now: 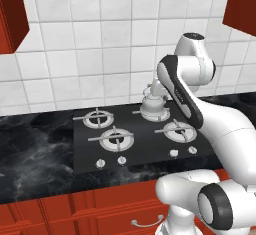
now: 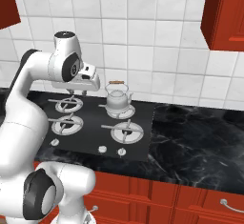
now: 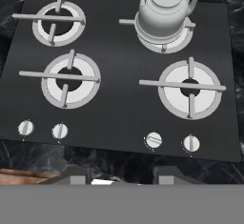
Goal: The kettle is done boiling. Turn off the stove, then wait for 300 timesteps before moving the kettle to the dining table.
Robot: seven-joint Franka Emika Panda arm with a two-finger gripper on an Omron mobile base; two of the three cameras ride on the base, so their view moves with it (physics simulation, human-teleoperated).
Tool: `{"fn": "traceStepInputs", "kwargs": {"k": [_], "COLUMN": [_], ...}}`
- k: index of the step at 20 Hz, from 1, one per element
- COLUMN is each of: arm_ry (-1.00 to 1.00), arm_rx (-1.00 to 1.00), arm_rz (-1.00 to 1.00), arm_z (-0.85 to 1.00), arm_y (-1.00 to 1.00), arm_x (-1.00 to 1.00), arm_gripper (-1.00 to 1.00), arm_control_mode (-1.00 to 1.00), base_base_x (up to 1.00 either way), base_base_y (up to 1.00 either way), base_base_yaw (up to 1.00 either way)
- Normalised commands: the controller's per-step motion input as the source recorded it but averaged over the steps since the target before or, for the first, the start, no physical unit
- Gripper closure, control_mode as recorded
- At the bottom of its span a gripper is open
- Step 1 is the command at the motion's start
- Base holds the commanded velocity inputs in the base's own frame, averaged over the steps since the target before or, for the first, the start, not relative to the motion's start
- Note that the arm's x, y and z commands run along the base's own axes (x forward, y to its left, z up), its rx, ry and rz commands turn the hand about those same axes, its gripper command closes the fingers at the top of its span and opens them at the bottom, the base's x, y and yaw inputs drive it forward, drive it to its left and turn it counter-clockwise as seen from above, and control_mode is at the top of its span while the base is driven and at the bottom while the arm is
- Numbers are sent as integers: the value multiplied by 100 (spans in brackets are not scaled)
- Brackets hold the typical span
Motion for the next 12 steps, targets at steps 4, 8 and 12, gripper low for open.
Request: {"fn": "traceStepInputs", "kwargs": {"k": [4, 8, 12], "arm_ry": [0, 0, -2], "arm_rx": [0, 0, -3], "arm_rz": [0, 0, 0], "arm_z": [0, 0, -3], "arm_y": [0, -4, -8], "arm_x": [0, 0, -18], "arm_gripper": [-100, -100, -100], "arm_control_mode": [-100, -100, -100], "base_base_x": [0, 0, 0], "base_base_y": [0, 0, 0], "base_base_yaw": [0, 0, 0]}}
